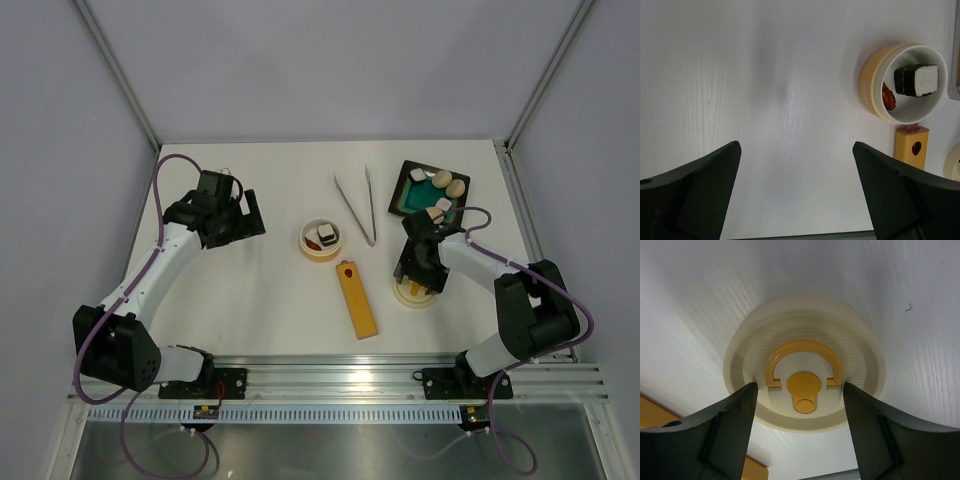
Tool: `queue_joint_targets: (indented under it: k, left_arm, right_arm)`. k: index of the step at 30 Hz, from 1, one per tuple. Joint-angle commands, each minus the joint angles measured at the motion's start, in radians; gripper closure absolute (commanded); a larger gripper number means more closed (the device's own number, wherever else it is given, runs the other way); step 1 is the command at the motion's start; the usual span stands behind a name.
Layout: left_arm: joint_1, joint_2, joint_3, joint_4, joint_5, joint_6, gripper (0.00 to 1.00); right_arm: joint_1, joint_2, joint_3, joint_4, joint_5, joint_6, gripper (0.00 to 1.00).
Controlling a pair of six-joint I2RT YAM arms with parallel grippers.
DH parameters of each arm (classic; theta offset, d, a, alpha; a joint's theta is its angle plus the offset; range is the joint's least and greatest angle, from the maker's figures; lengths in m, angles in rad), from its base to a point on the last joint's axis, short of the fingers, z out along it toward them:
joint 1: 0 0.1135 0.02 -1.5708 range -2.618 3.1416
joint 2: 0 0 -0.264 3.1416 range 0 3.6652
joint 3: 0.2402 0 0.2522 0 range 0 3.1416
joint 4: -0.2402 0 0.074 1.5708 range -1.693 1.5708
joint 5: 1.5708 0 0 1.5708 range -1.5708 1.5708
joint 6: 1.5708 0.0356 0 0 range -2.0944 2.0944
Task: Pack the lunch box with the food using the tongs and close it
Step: Pick up the box lid from the center of the board.
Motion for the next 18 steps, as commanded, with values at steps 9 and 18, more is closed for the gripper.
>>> queue_joint_targets:
  k: [9, 18]
  left_arm:
    - [0.004, -0.017, -0.008, 0.023, 0.011, -0.002, 0.01]
    - [0.004, -0.023, 0.019, 0.006, -0.024, 0.014, 0.01]
  right_arm:
    - [-0.007, -0.010, -0.006, 0.055, 0.013, -0.004, 0.64]
    - [0.001, -0.079, 0.205, -0.108, -0.018, -0.100, 0.72]
